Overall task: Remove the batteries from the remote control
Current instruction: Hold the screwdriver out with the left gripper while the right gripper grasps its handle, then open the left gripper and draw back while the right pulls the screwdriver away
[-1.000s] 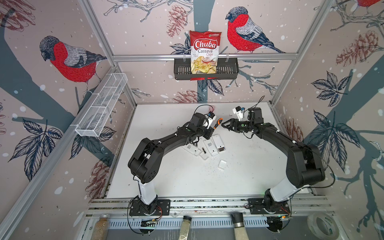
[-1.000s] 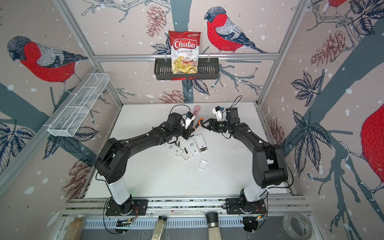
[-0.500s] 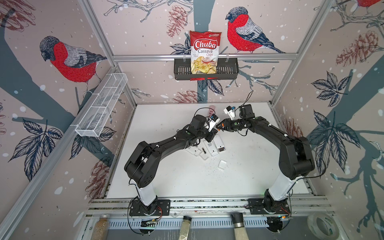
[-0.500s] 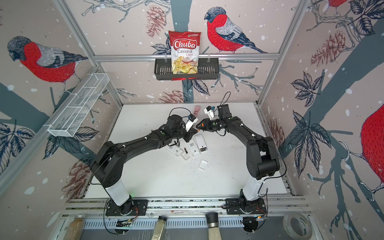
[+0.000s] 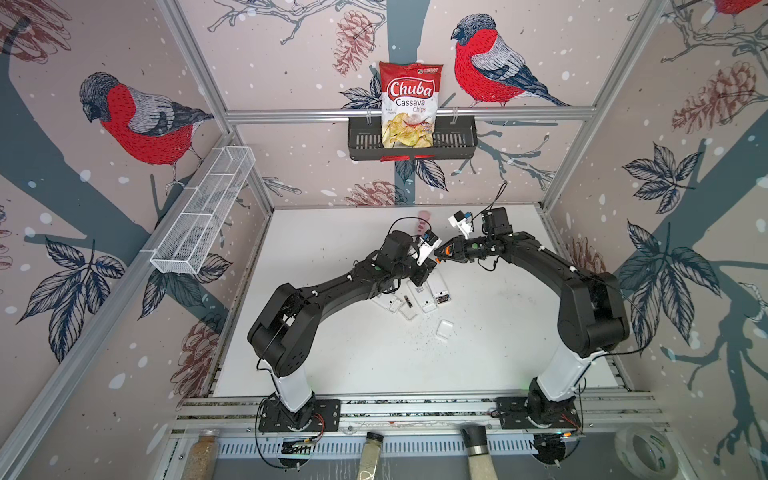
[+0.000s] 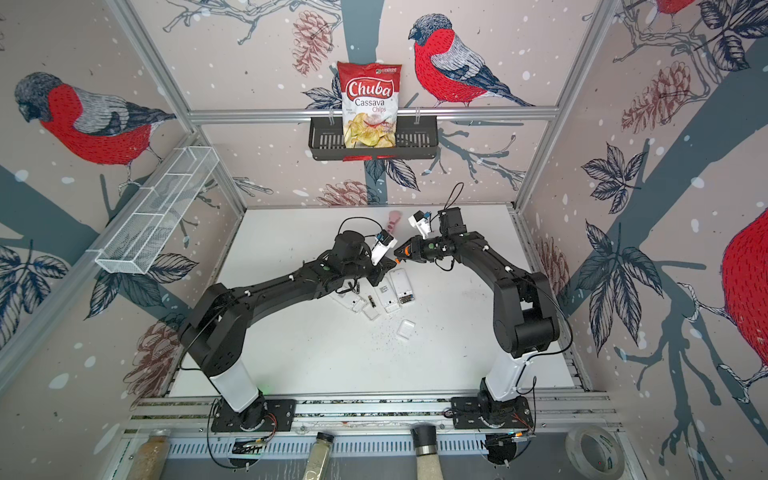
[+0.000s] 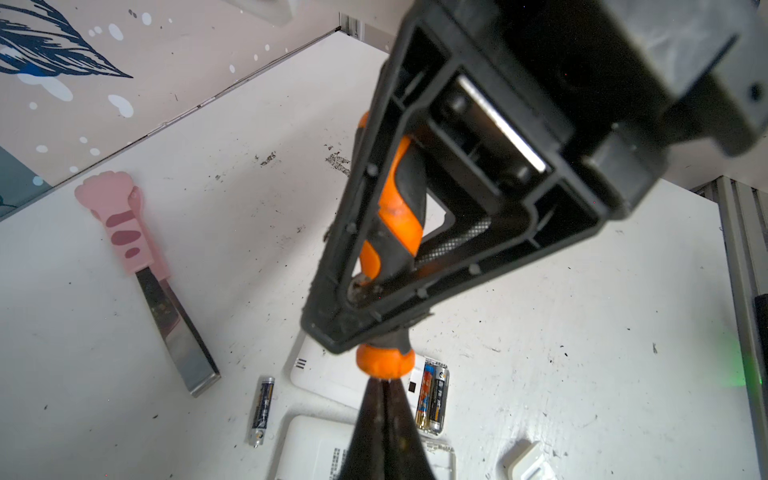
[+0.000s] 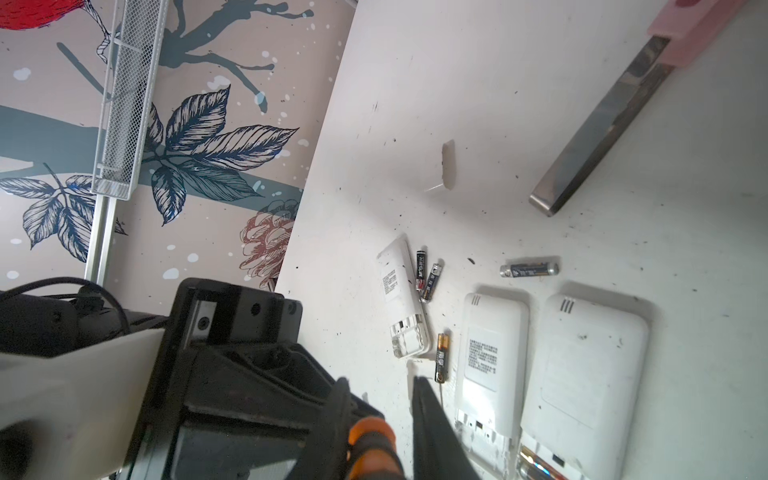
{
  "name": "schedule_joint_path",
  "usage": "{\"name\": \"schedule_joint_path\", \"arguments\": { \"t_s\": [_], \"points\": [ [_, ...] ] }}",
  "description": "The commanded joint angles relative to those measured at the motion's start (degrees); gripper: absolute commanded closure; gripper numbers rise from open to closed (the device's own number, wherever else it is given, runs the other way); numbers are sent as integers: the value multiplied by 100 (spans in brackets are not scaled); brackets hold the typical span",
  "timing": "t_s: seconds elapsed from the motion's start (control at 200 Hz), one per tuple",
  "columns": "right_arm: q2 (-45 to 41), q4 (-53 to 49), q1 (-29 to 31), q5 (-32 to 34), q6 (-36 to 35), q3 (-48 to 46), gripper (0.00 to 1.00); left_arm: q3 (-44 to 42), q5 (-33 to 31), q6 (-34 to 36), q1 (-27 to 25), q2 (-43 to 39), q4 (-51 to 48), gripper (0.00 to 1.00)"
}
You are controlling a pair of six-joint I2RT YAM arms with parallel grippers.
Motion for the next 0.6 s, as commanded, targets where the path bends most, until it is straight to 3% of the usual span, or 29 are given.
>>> {"name": "schedule_joint_path", "arguments": {
  "t_s": [0.0, 0.12, 0.19, 0.28, 0.325, 0.49, 0.595],
  "points": [
    [-6, 38, -10, 115, -23, -43, 79, 96, -30, 23, 0, 32, 157, 100],
    [-62, 174, -30, 175, 94, -128, 86, 140, -148, -34, 0, 66, 173, 99],
    [-148, 387, -82, 262, 280, -219, 91, 140, -227, -114, 0, 55, 214, 57],
    [-360, 831, -221, 392, 685, -423, 95, 38, -309, -218, 0, -73, 377, 18],
    [-491, 1069, -287, 475, 884, -543, 97, -44, -362, -255, 0, -179, 501, 4],
    [-969, 1355, -483, 959, 1214, -817, 98, -489, -752, -385, 30, -607, 1168, 3],
    [-1397, 1457, -502, 1325, 1329, -1154, 99, -328, -1080, -527, 120, -523, 902, 3]
  ]
}}
